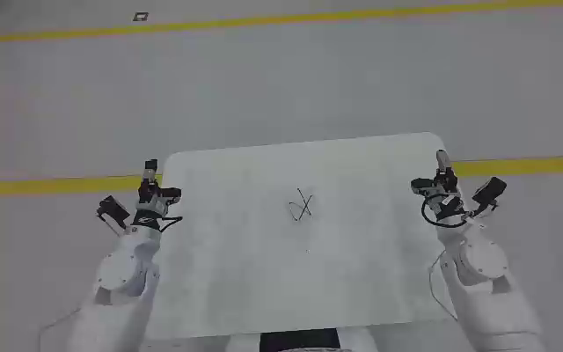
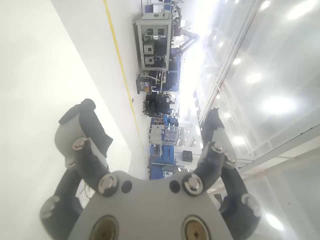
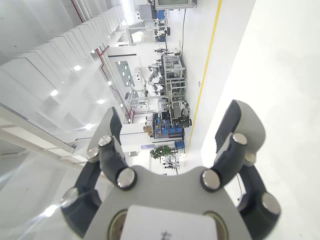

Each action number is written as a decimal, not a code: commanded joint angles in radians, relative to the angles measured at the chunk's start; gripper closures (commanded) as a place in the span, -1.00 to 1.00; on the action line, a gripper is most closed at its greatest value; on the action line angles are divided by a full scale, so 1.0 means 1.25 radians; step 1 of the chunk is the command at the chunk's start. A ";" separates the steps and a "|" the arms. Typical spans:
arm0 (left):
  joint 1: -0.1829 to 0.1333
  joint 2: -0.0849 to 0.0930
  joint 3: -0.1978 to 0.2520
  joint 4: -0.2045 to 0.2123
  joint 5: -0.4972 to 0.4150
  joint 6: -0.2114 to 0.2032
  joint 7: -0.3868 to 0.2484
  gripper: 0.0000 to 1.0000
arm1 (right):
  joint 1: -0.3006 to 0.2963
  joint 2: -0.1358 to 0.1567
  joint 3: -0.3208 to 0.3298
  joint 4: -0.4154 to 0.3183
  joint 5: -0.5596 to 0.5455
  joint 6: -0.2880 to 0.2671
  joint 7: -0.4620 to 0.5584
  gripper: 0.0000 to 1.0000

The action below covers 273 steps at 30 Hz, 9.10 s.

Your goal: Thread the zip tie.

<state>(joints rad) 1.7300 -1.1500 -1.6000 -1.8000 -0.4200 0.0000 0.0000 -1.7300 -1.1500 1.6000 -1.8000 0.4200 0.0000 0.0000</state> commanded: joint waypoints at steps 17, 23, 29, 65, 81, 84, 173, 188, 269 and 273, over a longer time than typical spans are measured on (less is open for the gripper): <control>-0.007 0.001 0.065 -0.037 0.122 0.060 -0.074 -1.00 | 0.000 0.000 0.000 0.000 0.000 0.000 0.000 -1.00; -0.023 -0.002 0.082 -0.025 0.114 0.077 -0.063 -1.00 | 0.000 0.000 0.000 0.000 0.000 0.000 0.000 -1.00; -0.023 -0.002 0.082 -0.025 0.114 0.077 -0.063 -1.00 | 0.000 0.000 0.000 0.000 0.000 0.000 0.000 -1.00; -0.230 0.006 0.275 -0.017 0.424 0.248 -0.332 -1.00 | 0.000 0.000 0.000 0.000 0.000 0.000 0.000 -1.00; -0.405 -0.015 0.429 0.117 0.447 0.272 -0.490 -1.00 | 0.000 0.000 0.000 0.000 0.000 0.000 0.000 -1.00; -0.405 -0.015 0.429 0.117 0.447 0.272 -0.490 -1.00 | 0.000 0.000 0.000 0.000 0.000 0.000 0.000 -1.00; -0.644 -0.143 0.761 0.444 0.458 0.272 -0.433 -1.00 | 0.000 0.000 0.000 0.000 0.000 0.000 0.000 -1.00; -0.632 -0.143 0.759 0.436 0.486 0.272 -0.410 -1.00 | 0.000 0.000 0.000 0.000 0.000 0.000 0.000 -1.00; -0.595 -0.325 0.534 0.576 0.931 0.272 -0.672 0.66 | 0.000 0.000 0.000 0.000 0.000 0.000 0.000 -1.00; -0.596 -0.334 0.520 0.586 0.943 0.272 -0.677 0.90 | 0.000 0.000 0.000 0.000 0.000 0.000 0.000 -1.00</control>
<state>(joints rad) 0.9855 -1.5651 -0.9459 -1.0694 0.7551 0.3400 -0.8453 -1.7300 -1.1500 1.6000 -1.8000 0.4200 0.0000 0.0000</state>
